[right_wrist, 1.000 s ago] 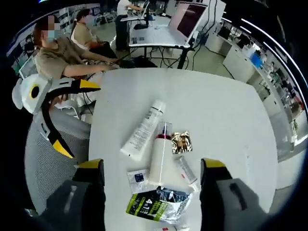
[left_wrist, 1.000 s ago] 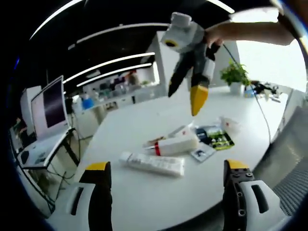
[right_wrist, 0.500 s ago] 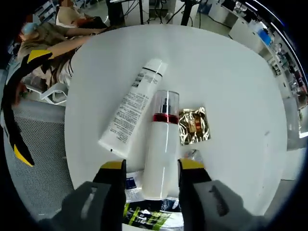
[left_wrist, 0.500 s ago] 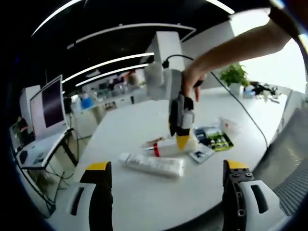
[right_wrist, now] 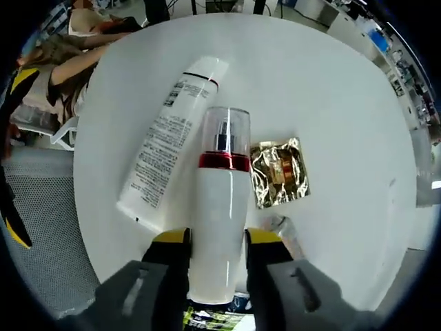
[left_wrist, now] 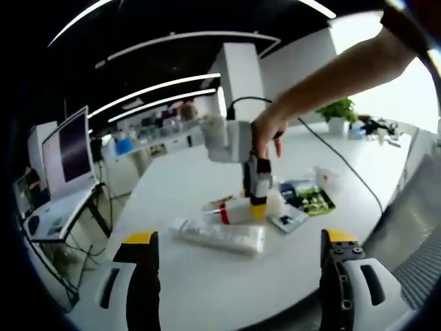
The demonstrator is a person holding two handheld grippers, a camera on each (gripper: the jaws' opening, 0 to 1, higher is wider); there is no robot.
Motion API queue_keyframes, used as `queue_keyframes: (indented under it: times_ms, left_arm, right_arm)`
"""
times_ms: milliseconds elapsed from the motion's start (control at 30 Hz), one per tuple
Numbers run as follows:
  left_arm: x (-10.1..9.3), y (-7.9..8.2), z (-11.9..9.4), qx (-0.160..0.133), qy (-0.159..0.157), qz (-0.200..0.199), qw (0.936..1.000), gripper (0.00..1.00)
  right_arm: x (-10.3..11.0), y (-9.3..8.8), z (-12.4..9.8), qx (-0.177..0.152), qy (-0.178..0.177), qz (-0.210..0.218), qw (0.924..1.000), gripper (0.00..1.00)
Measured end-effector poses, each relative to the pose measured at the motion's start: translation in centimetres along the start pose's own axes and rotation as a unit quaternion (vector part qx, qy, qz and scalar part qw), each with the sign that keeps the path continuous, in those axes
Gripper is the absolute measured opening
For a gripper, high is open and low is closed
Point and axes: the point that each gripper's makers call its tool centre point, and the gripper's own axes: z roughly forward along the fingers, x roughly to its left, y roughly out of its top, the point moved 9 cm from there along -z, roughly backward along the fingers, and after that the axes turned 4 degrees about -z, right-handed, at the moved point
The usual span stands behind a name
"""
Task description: Arrange the skincare products in the storage area until every visible bottle or jar stands upright without overlapping.
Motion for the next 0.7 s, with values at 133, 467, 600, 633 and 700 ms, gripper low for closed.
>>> queue_keyframes:
  times_ms: [133,467,600,633,700]
  left_arm:
    - [0.15,0.05,0.01,0.002,0.004,-0.002,1.0,0.96]
    - [0.23,0.14,0.32,0.004,0.002,-0.001,1.0,0.95]
    - [0.16,0.19,0.44,0.005,-0.003,0.002,1.0,0.95]
    - [0.18,0.21,0.47,0.005,-0.003,0.002,1.0,0.95]
    - [0.22,0.29,0.58,0.005,-0.002,0.004,1.0,0.95]
  right_arm:
    - [0.2,0.06,0.03,0.008,0.0,-0.007,0.9999,0.31]
    - [0.36,0.3,0.0,0.004,-0.004,-0.025,0.9997,0.32]
    - [0.29,0.23,-0.07,0.003,-0.007,0.01,0.9999,0.3]
    - [0.45,0.26,-0.11,0.005,-0.009,0.016,0.9998,0.29]
    - [0.93,0.37,-0.16,0.012,-0.012,0.017,0.9997,0.28]
